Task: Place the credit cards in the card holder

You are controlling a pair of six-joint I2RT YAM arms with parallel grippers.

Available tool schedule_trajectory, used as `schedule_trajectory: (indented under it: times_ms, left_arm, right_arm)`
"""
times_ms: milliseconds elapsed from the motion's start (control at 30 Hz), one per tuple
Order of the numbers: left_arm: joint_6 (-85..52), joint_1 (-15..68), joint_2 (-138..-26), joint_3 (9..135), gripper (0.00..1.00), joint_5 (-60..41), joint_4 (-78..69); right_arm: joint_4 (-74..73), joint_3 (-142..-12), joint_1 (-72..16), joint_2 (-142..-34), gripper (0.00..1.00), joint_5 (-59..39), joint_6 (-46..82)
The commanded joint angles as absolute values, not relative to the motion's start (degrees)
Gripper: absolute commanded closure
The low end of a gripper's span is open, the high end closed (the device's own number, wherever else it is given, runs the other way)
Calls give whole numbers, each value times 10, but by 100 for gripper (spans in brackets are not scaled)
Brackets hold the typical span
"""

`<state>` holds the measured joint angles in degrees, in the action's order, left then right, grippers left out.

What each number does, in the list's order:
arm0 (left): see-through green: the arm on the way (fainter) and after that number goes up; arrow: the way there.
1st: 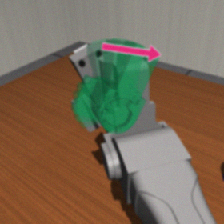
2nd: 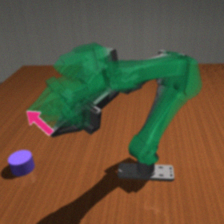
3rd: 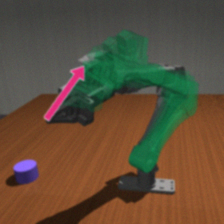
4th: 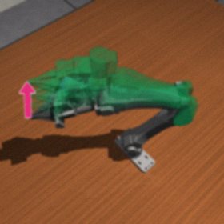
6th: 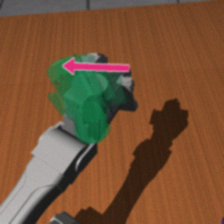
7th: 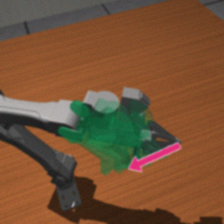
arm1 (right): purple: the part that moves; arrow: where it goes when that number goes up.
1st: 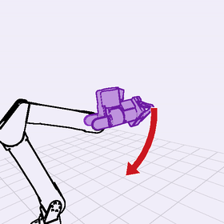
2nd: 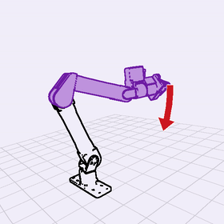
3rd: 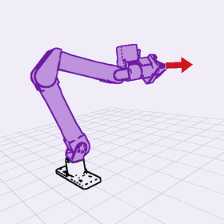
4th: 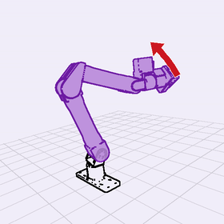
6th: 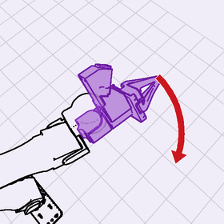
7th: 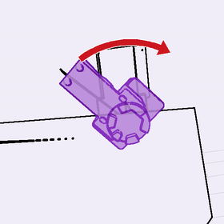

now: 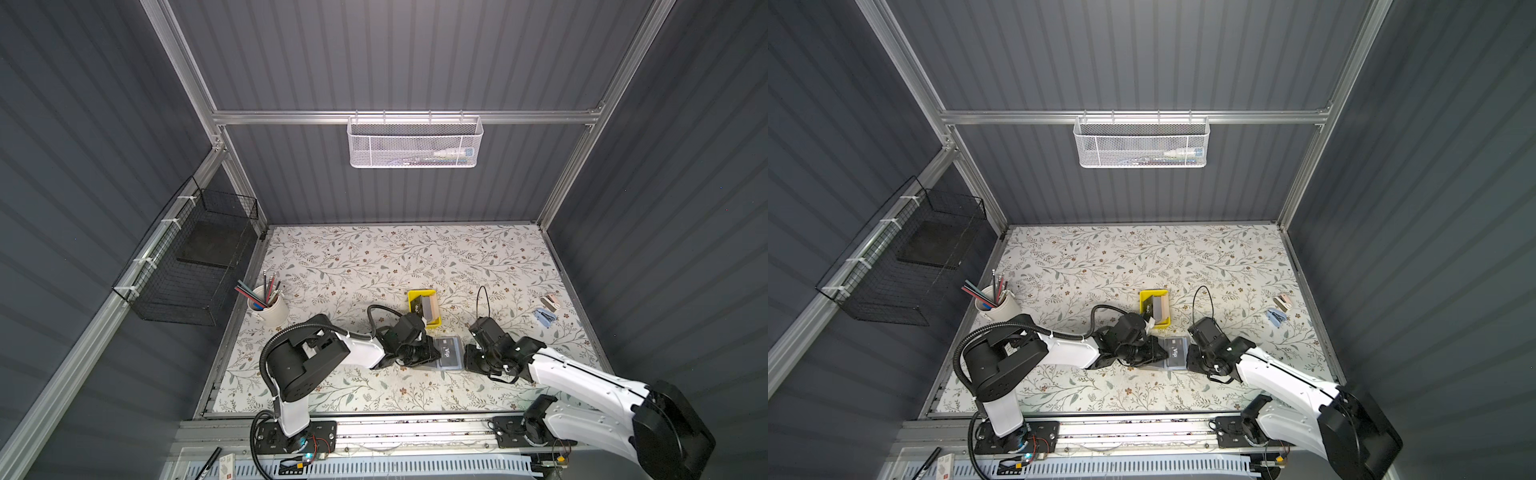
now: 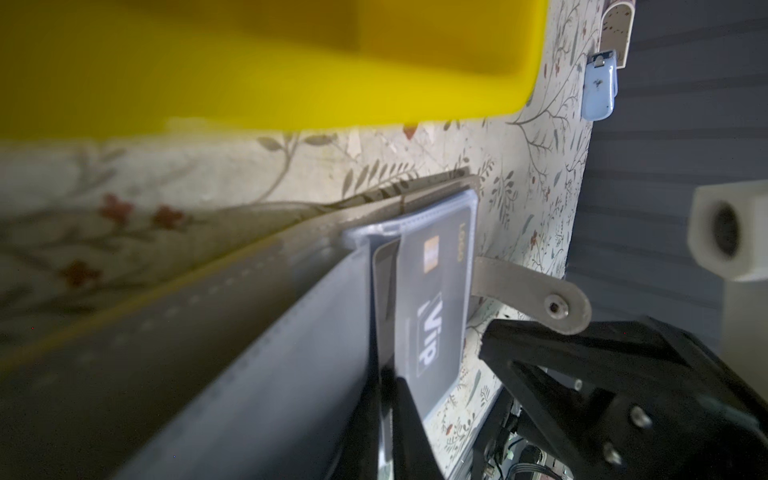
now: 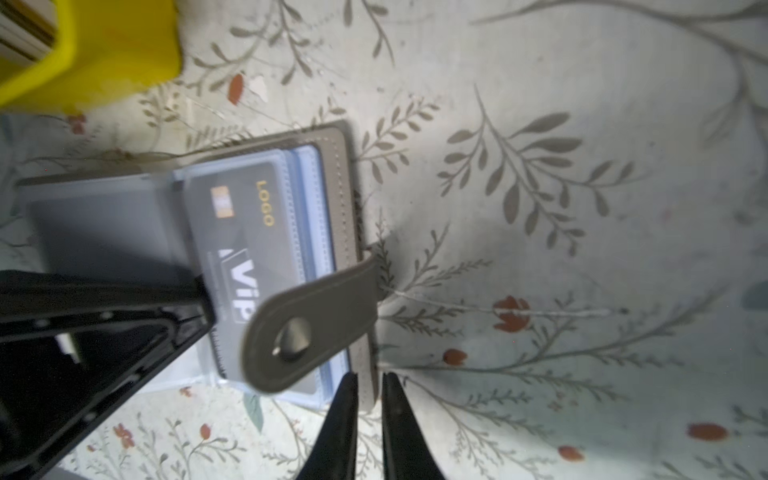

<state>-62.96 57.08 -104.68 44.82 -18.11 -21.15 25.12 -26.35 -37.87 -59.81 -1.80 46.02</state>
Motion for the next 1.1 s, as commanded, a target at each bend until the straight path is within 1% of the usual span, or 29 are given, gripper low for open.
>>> schedule_trajectory:
  times_ms: [0,67,200,300,400,600,633,667,733,867,967,1067]
  left_arm:
    - [-615,576,-1048,447,90,-157,-144]
    - [-615,576,-1049,447,91,-156,-144]
    - [-615,578,-1049,446,91,-152,-141]
    - [-616,579,-1047,444,93,-150,-142]
    - [-615,581,-1046,444,95,-147,-137]
    - [-615,582,-1039,440,94,-144,-141]
    - [-615,582,-1036,438,92,-144,-147]
    - [-615,582,-1033,437,87,-145,-155]
    - [-616,582,-1027,435,84,-147,-163]
    - [-606,583,-1017,447,85,-142,-140]
    - [-602,584,-1015,451,87,-137,-122]
    - [-599,585,-1011,454,87,-134,-118]
  right_arm:
    - [266,-261,-380,-564,84,-25,467]
    - [258,-260,-375,-547,82,-40,468]
    - [218,-246,-366,-531,75,-86,476]
    - [189,-238,-358,-538,72,-110,483]
    - [178,-234,-355,-552,72,-119,486]
    - [164,-229,-353,-573,70,-124,488]
    - [163,-228,-352,-575,69,-124,488]
    - [163,-228,-352,-577,69,-123,488]
    - [163,-225,-352,-578,69,-122,487]
    - [163,-222,-351,-577,69,-120,488]
    - [162,-221,-352,-577,69,-121,488]
    - [162,-220,-352,-576,69,-121,489]
